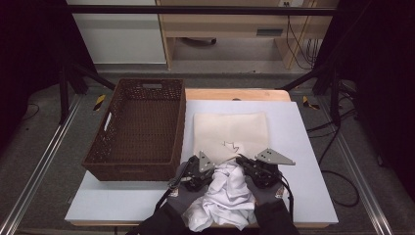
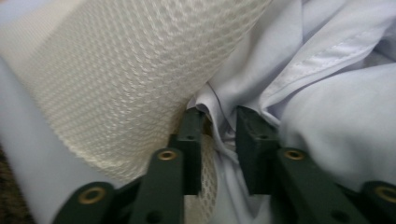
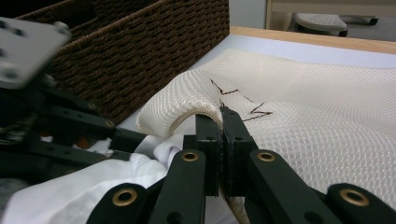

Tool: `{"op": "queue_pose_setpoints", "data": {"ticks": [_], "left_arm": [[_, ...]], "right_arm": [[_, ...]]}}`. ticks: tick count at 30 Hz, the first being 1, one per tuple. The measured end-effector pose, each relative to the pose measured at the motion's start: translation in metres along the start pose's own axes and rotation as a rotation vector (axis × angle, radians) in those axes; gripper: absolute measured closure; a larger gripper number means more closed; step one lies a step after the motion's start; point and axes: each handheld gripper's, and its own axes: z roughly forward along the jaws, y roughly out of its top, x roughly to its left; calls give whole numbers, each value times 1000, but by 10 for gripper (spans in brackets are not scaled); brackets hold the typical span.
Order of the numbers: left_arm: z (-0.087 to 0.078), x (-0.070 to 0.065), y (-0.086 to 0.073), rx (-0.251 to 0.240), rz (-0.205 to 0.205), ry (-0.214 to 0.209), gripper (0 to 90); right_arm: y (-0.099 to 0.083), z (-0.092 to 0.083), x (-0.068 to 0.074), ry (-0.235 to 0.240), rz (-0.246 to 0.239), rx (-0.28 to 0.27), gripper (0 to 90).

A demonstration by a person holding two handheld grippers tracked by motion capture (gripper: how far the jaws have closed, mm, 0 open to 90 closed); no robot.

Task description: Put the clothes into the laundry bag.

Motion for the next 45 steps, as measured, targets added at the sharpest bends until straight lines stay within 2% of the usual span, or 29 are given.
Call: {"op": "queue_pose_setpoints", "data": {"ticks": [3, 5, 8, 11, 15, 17, 19, 21, 24, 25, 27, 31, 33, 37, 41, 43, 45], "left_arm": [[-21, -1, 1, -53, 18, -11, 549], [-41, 0, 1, -90, 22, -28, 465], [-60, -5, 0, -113, 26, -71, 404], [-65, -16, -2, -117, 45, -103, 382], [-47, -27, -8, -69, 63, -127, 387], [-35, -28, -11, -49, 49, -144, 418], [-24, -27, -13, -28, 22, -171, 485], [-14, -28, -13, -3, 13, -181, 541], [0, -32, -13, 46, 23, -186, 686], [1, -33, -12, 56, 37, -176, 764], [-1, -35, -7, 57, 49, -160, 837], [-14, -33, 7, -22, 36, -159, 860], [-16, -32, 15, -26, 43, -144, 861], [2, -29, 23, 5, 56, -91, 861], [28, -17, 25, 53, 51, -4, 861], [38, -11, 24, 77, 34, 15, 861], [42, -8, 23, 79, 19, 15, 860]], "right_arm": [[0, -1, -1, -3, -1, -2, 878], [0, -1, -2, -4, 1, -3, 877], [0, -1, -2, -5, 0, -1, 877], [0, -1, -1, -5, 0, 1, 876], [0, -1, -2, -4, -1, 1, 876], [0, -1, -2, -6, -1, 2, 876], [0, 0, -2, -4, -2, 2, 876], [-1, 0, -2, -2, 0, 5, 876], [-1, 2, 0, -1, 3, 8, 876], [-1, 2, 0, -1, 1, 8, 877], [-1, 2, 0, 1, 0, 8, 877], [-1, 3, -1, -1, 6, 13, 877], [-1, 4, 0, 1, 5, 12, 877], [0, 3, 2, 4, -1, 9, 878], [0, 3, 3, 8, 1, 5, 877], [2, 1, 4, 11, -4, 3, 877], [3, 1, 6, 14, -9, 4, 877]]}}
